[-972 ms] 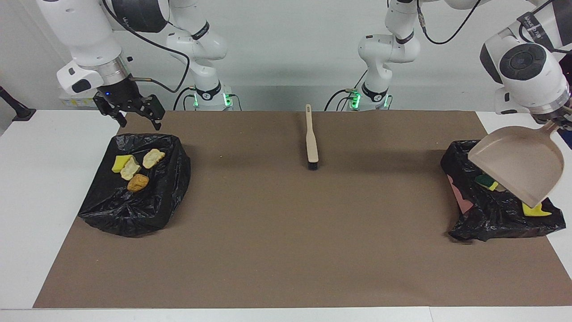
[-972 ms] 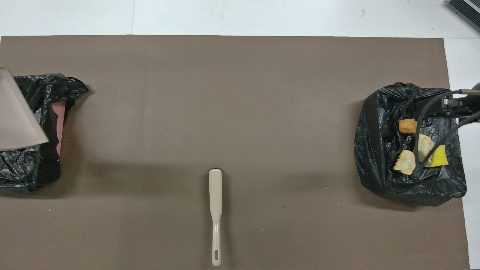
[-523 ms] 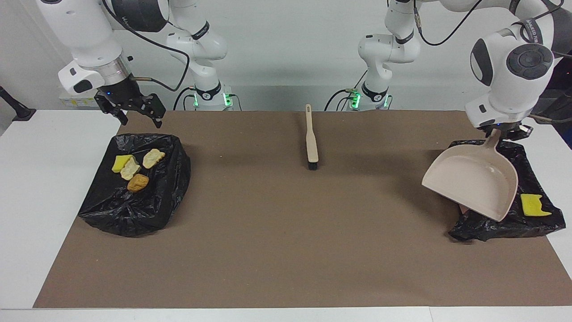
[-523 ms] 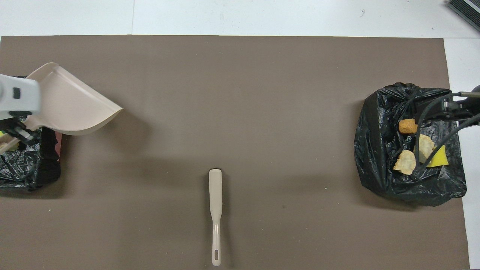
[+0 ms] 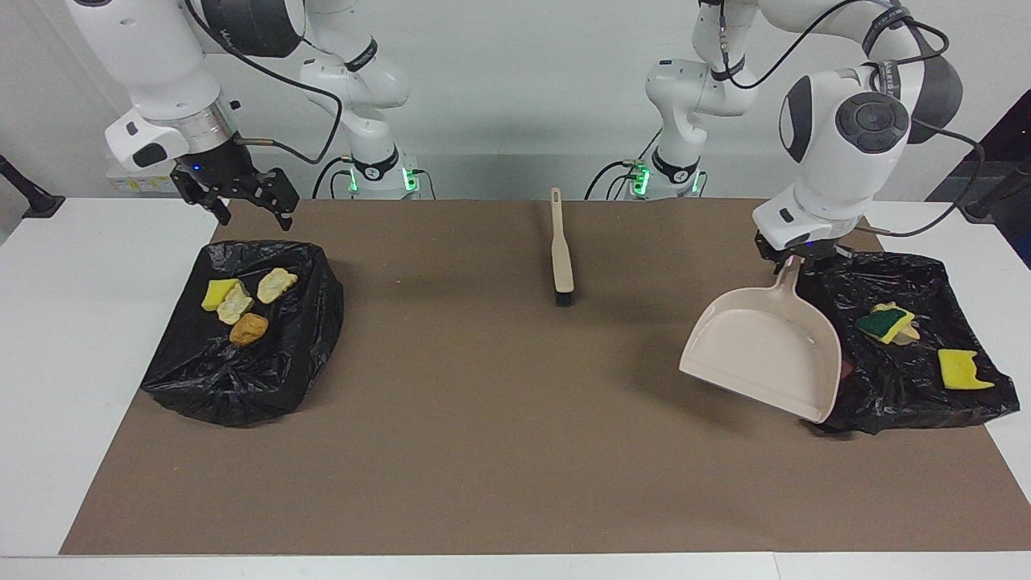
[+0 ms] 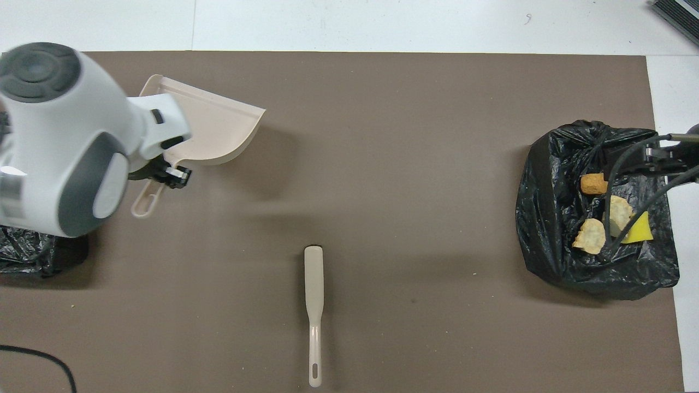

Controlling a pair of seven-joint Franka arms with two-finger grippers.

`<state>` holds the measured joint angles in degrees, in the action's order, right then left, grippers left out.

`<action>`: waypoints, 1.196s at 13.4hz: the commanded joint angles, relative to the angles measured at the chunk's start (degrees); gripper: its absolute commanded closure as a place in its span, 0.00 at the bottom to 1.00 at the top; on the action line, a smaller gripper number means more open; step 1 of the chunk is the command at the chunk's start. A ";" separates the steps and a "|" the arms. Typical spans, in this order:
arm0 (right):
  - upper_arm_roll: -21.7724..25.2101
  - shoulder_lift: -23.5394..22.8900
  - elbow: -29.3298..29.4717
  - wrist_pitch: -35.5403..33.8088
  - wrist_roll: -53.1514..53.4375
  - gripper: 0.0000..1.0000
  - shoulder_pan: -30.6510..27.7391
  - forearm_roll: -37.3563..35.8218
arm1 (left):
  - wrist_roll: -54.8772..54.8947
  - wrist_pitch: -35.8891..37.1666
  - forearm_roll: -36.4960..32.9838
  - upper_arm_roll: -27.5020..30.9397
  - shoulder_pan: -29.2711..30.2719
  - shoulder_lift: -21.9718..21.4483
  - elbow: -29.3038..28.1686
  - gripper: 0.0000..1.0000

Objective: Sweep and dump trash in bin
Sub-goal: 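Bring the empty dustpan back to the table center with the left gripper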

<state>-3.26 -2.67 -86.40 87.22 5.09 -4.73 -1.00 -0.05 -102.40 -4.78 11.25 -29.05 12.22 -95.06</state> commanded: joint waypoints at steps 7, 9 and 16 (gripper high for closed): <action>-0.25 1.44 -1.58 -0.38 0.89 0.00 -0.46 1.00 | -18.49 -17.03 10.04 1.14 -10.86 10.89 2.68 1.00; -0.25 1.44 -1.57 -0.47 0.80 0.00 -0.46 1.00 | -18.58 -18.10 9.96 1.14 -11.29 11.68 2.68 1.00; -0.25 1.53 -1.58 -0.47 0.89 0.00 -0.46 1.00 | -19.19 -19.24 10.93 1.14 -13.32 15.38 2.69 0.64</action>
<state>-3.26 -2.66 -86.48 87.20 5.09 -4.73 -1.00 -19.24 -121.08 4.83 11.52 -42.14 27.27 -93.28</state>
